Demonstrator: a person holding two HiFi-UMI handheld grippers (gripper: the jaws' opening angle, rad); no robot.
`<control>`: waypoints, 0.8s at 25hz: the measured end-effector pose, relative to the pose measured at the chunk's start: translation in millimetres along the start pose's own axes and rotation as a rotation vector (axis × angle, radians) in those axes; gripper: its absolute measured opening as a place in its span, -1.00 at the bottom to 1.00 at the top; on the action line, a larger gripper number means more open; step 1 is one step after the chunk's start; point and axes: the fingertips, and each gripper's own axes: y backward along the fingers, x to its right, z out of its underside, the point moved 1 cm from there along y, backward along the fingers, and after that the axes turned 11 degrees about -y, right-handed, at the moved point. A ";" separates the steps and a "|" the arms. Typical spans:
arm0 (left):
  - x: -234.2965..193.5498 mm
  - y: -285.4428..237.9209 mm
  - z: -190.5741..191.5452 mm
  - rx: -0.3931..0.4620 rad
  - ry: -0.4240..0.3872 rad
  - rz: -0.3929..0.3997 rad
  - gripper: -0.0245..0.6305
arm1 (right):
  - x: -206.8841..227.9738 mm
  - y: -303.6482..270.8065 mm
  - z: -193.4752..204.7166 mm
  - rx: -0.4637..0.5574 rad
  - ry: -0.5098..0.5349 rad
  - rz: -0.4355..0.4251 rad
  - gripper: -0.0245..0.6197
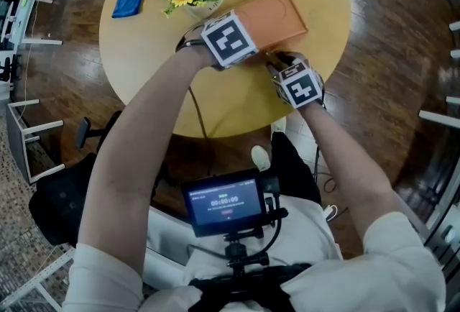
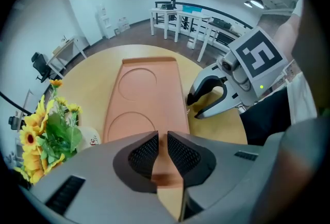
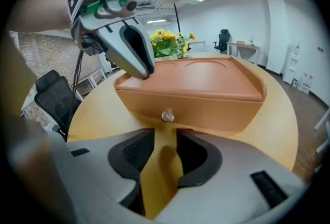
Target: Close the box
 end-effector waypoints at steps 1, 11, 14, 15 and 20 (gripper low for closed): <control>-7.4 2.8 0.0 -0.006 -0.018 -0.055 -0.78 | 1.3 -0.6 1.2 0.001 -0.002 -0.005 -0.49; -22.2 48.6 53.4 0.019 0.092 -0.389 -0.78 | -7.9 -13.5 4.2 0.092 -0.012 -0.097 -0.49; -13.3 66.4 65.2 0.035 0.146 -0.409 -0.78 | -11.7 -3.7 2.6 0.121 -0.023 -0.124 -0.45; -11.8 69.3 62.4 0.065 0.163 -0.414 -0.78 | -6.7 6.0 1.9 0.126 -0.018 -0.113 -0.45; 1.0 89.8 81.1 0.199 0.283 -0.452 -0.77 | 0.1 56.2 1.5 0.123 -0.009 -0.059 -0.45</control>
